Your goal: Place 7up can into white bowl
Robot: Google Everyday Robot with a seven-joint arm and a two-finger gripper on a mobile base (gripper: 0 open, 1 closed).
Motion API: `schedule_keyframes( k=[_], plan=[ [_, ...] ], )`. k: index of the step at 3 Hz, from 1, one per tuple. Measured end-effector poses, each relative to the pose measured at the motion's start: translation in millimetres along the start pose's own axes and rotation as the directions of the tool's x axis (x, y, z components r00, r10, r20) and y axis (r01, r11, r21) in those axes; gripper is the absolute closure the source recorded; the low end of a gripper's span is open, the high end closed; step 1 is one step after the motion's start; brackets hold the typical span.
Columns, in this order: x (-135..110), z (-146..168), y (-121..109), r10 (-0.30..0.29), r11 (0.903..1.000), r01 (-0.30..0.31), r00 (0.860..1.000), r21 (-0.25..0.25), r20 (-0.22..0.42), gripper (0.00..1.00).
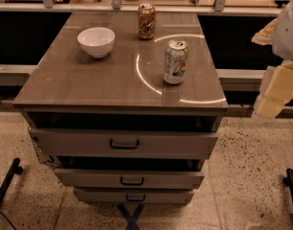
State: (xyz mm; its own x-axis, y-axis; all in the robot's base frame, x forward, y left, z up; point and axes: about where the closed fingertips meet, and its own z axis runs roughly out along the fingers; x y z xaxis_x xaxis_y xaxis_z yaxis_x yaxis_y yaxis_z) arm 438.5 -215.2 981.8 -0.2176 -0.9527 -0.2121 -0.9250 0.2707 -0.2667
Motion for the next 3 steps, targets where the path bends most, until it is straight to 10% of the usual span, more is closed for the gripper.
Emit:
schedule_keyframes(
  k=[3],
  plan=[
    [-43,2,-64,-0.022,0.9955,0.010,0.991,0.095,0.133,0.00]
  ],
)
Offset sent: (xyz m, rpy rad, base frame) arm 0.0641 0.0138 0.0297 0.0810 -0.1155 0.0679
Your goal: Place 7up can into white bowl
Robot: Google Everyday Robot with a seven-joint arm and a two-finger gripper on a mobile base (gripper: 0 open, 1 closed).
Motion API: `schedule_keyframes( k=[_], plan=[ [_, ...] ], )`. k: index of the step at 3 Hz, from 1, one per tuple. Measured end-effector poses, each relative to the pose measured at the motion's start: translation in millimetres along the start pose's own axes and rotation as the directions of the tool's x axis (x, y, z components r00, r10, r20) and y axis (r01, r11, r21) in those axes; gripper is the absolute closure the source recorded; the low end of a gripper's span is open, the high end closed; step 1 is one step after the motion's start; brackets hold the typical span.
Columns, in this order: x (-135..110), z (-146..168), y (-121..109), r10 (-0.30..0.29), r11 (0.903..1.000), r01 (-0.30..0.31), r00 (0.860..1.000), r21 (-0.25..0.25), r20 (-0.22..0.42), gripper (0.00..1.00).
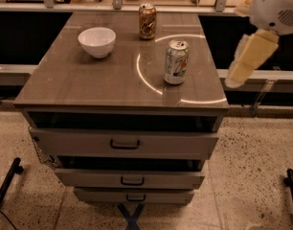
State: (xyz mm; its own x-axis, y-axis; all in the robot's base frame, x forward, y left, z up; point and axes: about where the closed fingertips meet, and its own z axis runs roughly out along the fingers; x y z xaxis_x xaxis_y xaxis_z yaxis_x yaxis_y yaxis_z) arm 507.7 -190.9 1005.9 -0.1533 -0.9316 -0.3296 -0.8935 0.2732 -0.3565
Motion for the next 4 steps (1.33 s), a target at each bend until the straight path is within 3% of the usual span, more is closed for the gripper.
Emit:
schedule_keyframes(
  k=[1,2,3,4],
  plan=[
    [-19,22,-25,0.072,0.9951,-0.077,0.994,0.062,0.082,0.00],
    [-43,61,-50,0.151,0.9782,-0.172,0.973,0.116,0.172,0.00],
    [-57,57,-70,0.150,0.9633,-0.195,0.961,0.185,0.234,0.00],
    [-57,57,-70,0.150,0.9633,-0.195,0.961,0.185,0.234,0.00]
  ],
)
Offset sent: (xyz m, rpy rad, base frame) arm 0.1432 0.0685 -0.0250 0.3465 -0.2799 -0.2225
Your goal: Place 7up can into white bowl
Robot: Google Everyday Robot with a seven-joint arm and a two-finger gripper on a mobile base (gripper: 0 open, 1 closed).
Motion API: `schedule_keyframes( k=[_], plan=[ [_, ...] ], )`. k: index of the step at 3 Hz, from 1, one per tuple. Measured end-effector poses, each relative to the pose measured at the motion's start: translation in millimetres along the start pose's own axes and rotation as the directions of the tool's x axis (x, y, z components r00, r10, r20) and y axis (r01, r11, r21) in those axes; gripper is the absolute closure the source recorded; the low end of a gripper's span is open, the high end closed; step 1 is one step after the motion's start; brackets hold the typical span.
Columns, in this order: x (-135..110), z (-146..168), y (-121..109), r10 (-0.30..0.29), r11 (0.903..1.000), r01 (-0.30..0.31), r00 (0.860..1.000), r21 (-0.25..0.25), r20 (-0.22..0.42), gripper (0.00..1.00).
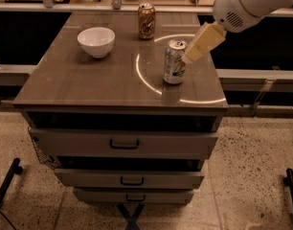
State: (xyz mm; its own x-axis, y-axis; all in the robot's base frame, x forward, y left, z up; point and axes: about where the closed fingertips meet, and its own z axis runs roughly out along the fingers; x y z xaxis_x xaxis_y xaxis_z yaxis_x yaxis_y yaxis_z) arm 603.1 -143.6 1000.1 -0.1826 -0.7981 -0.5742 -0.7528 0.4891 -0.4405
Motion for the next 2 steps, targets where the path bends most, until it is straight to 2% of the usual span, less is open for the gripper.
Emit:
schedule_keyframes(
  k=[2],
  plan=[
    [-5,25,2,0.066,0.9978,-0.065,0.996,-0.012,0.067,0.00]
  ],
)
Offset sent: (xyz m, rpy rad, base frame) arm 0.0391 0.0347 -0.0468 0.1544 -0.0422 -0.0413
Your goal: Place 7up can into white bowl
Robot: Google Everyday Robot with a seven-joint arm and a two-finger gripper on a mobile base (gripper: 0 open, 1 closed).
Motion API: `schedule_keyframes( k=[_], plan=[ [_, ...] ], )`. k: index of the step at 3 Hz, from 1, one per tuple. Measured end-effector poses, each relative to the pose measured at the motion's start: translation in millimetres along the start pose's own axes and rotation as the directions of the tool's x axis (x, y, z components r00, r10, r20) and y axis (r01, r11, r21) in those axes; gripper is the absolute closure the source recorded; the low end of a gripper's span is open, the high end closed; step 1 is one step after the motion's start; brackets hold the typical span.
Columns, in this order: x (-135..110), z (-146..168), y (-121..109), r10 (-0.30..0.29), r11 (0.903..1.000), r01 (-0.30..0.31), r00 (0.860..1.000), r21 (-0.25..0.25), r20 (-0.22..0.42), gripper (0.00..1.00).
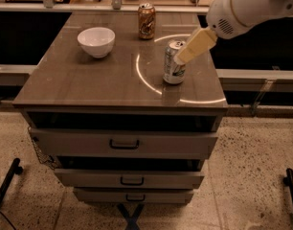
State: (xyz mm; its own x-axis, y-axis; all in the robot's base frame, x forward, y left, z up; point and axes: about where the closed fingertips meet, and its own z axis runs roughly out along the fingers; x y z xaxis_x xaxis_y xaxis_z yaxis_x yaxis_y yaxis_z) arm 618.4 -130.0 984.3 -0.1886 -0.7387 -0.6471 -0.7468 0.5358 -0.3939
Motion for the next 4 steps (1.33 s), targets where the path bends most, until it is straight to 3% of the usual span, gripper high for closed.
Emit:
schedule_keyframes(
  k=[2,4],
  plan=[
    [6,46,16,0.060,0.9981,-0.059,0.997,-0.015,0.045,0.00],
    [4,72,31,0.059,0.9967,-0.058,0.998,-0.058,0.026,0.00]
  ],
)
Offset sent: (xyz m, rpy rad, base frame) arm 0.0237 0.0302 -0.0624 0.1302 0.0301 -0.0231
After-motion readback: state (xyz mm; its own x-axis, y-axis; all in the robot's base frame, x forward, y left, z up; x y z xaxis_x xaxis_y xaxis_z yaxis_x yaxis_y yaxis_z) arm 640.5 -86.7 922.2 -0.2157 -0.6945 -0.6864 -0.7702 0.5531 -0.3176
